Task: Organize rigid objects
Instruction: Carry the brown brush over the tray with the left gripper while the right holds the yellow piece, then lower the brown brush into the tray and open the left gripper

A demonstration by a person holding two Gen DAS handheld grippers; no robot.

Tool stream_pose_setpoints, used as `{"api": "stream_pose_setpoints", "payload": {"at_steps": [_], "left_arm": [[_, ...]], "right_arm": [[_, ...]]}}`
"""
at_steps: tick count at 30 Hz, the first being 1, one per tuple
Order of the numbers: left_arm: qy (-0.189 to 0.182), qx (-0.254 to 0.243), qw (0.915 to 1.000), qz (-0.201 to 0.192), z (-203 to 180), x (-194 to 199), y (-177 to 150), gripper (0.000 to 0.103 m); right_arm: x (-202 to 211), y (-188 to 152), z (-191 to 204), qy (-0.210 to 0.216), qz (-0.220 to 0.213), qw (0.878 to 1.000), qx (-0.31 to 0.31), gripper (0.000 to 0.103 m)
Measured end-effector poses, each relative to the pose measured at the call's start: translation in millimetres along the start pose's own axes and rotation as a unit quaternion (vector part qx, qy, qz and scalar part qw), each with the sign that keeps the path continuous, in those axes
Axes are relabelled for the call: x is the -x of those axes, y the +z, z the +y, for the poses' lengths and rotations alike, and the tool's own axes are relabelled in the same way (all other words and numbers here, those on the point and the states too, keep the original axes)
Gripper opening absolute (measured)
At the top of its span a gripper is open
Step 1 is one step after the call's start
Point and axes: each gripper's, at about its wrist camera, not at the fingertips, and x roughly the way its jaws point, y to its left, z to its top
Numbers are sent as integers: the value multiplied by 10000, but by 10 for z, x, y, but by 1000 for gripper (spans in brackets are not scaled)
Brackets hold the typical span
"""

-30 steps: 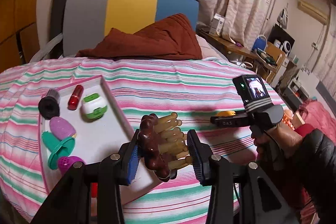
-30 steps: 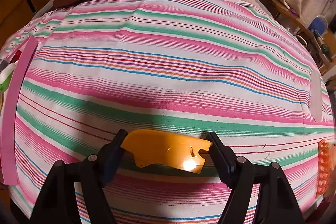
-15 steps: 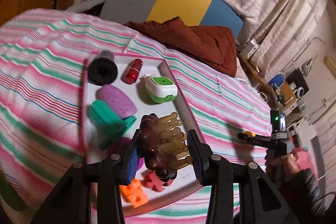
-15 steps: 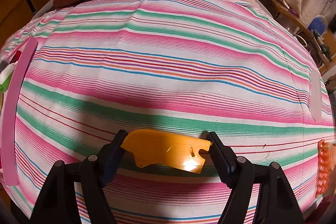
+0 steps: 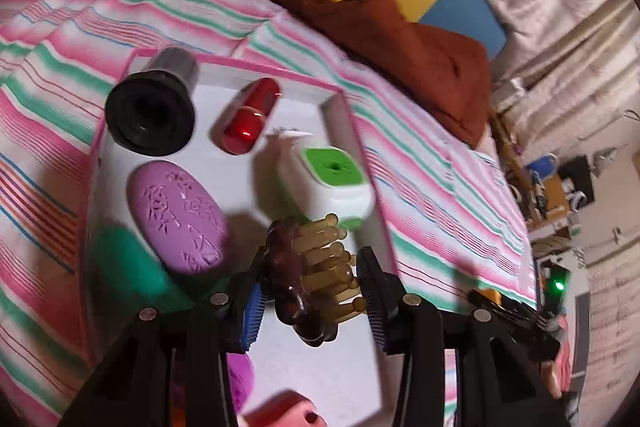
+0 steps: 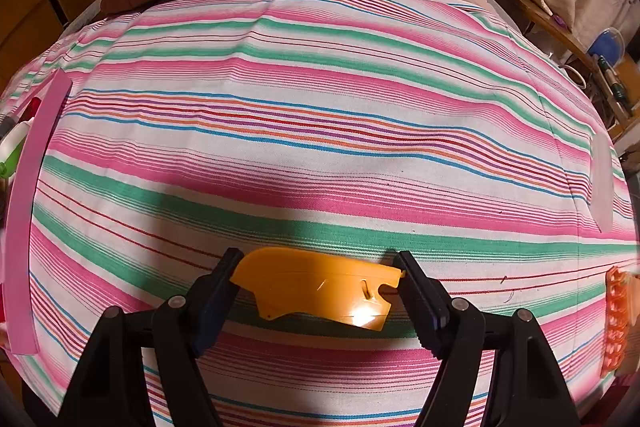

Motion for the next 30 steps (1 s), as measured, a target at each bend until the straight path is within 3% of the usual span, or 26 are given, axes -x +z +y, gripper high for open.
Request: {"api": "stream_pose_setpoints", "payload": {"at_steps": [3,9,13,16,25,30], "left_arm": [[95,-132,9999,-40,-45,-33,65,45],[-107,-263,9991,-314,-147,169,130,49],[319,-556,9950,-762,-188,475,20,49],[740,-954,9865,-1104,-258,690,-197,49],[1250,-1306,9772,-1117,-218,923,-684,49],[1414,-1347,9728,-1245,-193,1025,-787,49]], "right_arm": [[7,-6,11,-8,-3,10000,17,76],[7,-4,13,-22,-15,10000,46,76],[-3,6,9,-56,-42,9999,92,76],[3,9,41,-142,-89,9997,175,76],[39,14,103,-252,-201,9990,319,76],[209,-33,349,129,-584,9951,782,76]]}}
